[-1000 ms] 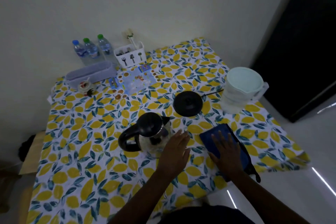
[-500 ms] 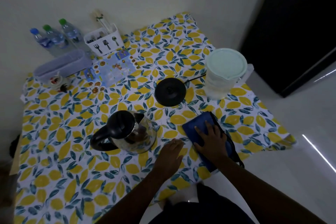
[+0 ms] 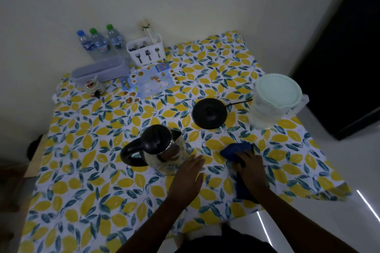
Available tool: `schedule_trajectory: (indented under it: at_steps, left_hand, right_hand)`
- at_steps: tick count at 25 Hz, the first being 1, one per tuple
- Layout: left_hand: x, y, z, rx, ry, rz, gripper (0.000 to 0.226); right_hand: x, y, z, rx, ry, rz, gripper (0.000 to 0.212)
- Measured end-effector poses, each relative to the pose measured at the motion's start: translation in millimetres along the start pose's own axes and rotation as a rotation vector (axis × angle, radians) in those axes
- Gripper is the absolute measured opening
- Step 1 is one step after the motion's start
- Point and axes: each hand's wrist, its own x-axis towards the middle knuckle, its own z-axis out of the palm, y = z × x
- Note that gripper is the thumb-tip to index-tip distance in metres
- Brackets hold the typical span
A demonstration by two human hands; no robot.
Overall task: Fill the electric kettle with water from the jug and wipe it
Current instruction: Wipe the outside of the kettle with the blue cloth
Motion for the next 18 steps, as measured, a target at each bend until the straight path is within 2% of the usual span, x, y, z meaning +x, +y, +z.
schedule_trajectory:
  at_steps: [2, 6, 9, 11, 14, 16, 18]
  left_hand:
    - [-0.1, -1.1, -24.4, -0.004, 0.123, -0.006, 0.043]
    - [0.3, -11.3, -77.5, 0.106, 0.369, 0.032, 0.035]
    - [0.0, -27.1, -108.7, 0.156, 0.505, -0.051, 0.035]
    - [3.9, -37.0, -121.4, 0.157, 0.418, -0.166, 0.048]
    - [8.8, -46.3, -120.2, 0.146, 0.222, -0.229, 0.062]
    - [10.2, -46.6, -113.2, 0.166, 0.217, -0.224, 0.063]
    - [11.2, -47.0, -108.8, 0.159, 0.226, -0.232, 0.063]
  right_hand:
    - [0.7, -24.4, -3.7, 0.185, 0.073, -0.020, 0.040]
    - [15.7, -104.4, -17.9, 0.426, 0.191, -0.178, 0.038]
    - [42.7, -159.6, -37.5, 0.525, 0.195, -0.284, 0.036]
    - [64.8, -187.2, -47.0, 0.561, 0.082, -0.326, 0.035]
    - [87.8, -217.4, -46.4, 0.572, -0.281, -0.328, 0.035]
    - [94.5, -224.7, -38.3, 0.619, -0.521, -0.274, 0.033]
    - [99.7, -225.9, -31.1, 0.700, -0.622, -0.158, 0.023]
